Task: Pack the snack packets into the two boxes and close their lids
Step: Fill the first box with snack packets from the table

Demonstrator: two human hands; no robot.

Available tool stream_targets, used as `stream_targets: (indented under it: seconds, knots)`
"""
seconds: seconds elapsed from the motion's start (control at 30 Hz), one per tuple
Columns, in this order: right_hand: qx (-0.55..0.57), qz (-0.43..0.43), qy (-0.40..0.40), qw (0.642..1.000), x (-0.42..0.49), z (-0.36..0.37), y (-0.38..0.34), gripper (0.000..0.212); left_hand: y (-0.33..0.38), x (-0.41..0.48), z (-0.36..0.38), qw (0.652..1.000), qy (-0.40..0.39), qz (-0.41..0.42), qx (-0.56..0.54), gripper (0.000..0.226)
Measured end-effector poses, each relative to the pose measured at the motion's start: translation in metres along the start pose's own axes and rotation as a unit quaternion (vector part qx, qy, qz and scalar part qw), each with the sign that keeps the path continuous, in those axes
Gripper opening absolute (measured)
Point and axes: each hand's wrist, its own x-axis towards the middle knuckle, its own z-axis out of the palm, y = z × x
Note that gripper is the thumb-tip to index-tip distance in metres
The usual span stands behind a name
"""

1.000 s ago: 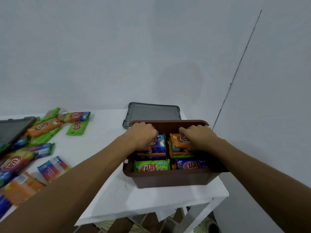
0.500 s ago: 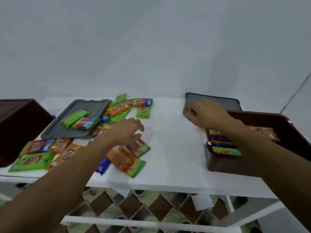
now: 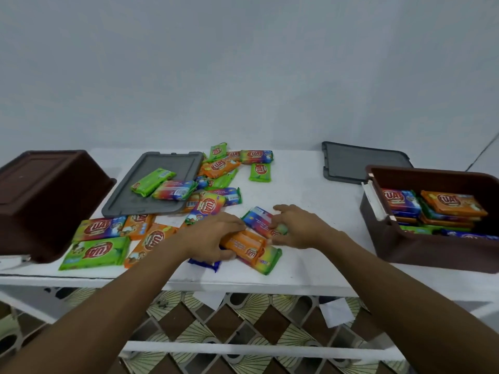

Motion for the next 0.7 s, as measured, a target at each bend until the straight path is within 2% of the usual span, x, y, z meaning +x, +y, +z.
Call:
stream_targets:
  seconds: [0.13,0.23,0.37,0.5,0.57,0.7]
  knots:
    - [-0.024,0.069,0.016,0.997,-0.001,0.000,-0.005,0.059,0.003,0.007,0.002,0.991,0.055,-0.027,-0.116,0.035]
    - [-0.007,0.096,0.029,0.995,-0.005,-0.001,-0.006,0.053,0.004,0.012,0.002,0.982,0.125,-0.053,-0.133,0.030]
    - [0.094,0.133,0.069,0.984,-0.002,-0.022,-0.006,0.036,0.000,0.023,-0.006,0.948,0.218,-0.099,-0.208,0.031]
    - [0.106,0.143,0.026,0.984,-0.008,-0.051,0.008,0.033,-0.007,0.036,-0.015,0.946,0.181,-0.110,-0.245,0.027]
    - [0.135,0.148,0.029,0.979,-0.013,-0.065,0.017,0.033,-0.003,0.039,-0.019,0.937,0.155,-0.132,-0.285,0.029]
    - [0.246,0.155,0.056,0.955,-0.035,-0.103,0.027,0.030,0.019,0.054,-0.036,0.889,0.137,-0.169,-0.404,0.030]
